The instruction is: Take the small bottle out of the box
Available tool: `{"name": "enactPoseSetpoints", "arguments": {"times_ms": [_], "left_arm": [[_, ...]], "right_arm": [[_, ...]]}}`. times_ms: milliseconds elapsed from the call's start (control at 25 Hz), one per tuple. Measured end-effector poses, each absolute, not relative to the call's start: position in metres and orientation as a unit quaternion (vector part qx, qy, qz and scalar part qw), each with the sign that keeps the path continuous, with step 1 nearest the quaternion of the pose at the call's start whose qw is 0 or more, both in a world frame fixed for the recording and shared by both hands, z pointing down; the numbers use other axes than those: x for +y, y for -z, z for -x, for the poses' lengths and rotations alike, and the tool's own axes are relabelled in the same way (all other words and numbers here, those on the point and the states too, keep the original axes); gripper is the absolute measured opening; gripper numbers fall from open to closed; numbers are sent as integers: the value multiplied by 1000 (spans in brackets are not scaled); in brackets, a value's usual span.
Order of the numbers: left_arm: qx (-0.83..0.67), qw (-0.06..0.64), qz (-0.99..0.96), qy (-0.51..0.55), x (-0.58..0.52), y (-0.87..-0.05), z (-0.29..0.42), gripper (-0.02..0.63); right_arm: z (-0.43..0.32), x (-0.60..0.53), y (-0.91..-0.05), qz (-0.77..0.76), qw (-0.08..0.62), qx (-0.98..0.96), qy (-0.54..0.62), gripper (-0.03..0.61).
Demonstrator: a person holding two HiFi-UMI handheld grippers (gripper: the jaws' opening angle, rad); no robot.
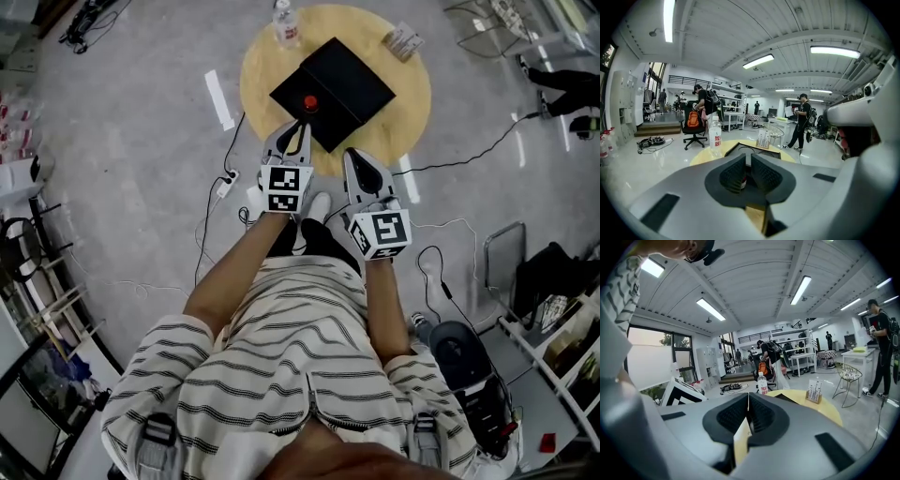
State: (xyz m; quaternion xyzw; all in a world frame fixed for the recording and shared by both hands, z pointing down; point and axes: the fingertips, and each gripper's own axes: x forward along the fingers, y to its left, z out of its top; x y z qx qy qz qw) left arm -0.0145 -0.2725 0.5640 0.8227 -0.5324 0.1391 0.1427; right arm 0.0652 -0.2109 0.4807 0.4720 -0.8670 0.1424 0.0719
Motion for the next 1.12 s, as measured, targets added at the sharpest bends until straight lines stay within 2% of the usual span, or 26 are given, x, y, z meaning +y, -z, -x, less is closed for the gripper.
{"name": "enactPoseSetpoints", "arguments": {"times_ms": [80, 200, 1120], "left_arm": [[-530, 150, -822, -141, -276, -571, 15, 31], [-526, 159, -823, -146, -280, -578, 16, 88], [-521, 191, -812, -183, -319, -651, -2, 163]], "right_arm": [[-66, -210, -483, -477, 75, -864, -145, 11], [-62, -209, -485, -476, 69, -863, -156, 11], [-82, -202, -510, -492, 76, -847, -185, 11]]}}
